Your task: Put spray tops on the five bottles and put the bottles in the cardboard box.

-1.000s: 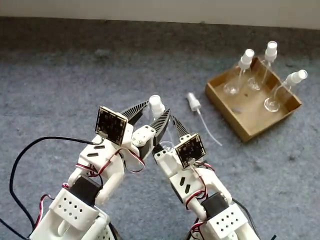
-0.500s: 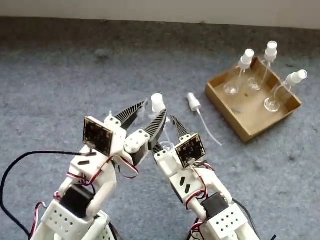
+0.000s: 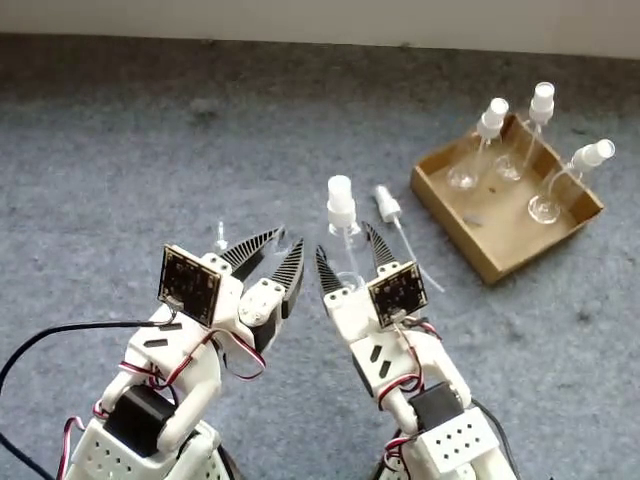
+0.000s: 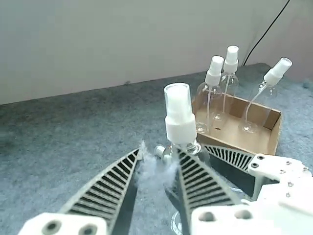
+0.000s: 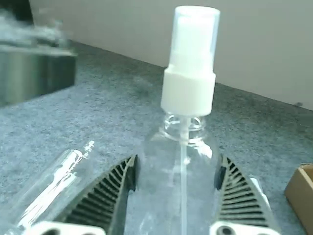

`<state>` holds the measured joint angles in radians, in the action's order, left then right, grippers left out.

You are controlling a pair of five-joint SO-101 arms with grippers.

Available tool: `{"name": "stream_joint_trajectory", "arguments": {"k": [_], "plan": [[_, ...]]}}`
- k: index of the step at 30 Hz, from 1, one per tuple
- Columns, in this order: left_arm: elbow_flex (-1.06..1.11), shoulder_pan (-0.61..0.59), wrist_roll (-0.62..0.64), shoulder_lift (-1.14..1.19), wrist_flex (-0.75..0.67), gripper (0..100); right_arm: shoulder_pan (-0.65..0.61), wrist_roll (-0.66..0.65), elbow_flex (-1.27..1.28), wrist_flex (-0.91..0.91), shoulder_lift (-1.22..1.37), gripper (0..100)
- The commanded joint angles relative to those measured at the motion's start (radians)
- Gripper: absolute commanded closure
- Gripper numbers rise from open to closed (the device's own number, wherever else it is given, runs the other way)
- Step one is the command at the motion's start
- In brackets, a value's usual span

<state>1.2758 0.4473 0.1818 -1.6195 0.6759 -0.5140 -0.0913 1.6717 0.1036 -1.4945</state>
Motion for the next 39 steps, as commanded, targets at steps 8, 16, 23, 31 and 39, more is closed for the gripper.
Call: {"name": "stream_joint_trajectory", "arguments": {"k": [8, 16, 23, 31, 39], "plan": [[0.099, 0.021, 0.009, -0.012, -0.012, 99, 0.128, 0.008, 0.111, -0.133, -0.013, 82.1], [0.282, 0.101, 0.011, -0.012, -0.247, 99, 0.125, 0.008, -0.007, -0.134, -0.013, 82.1], [0.363, 0.219, 0.009, -0.012, -0.331, 99, 0.021, 0.002, -0.12, -0.134, -0.013, 82.1], [0.367, 0.28, 0.009, -0.012, -0.331, 99, 0.013, 0.0, -0.222, -0.133, -0.013, 82.1], [0.407, 0.329, 0.009, -0.013, -0.391, 99, -0.058, 0.002, -0.225, -0.087, -0.013, 82.1]]}}
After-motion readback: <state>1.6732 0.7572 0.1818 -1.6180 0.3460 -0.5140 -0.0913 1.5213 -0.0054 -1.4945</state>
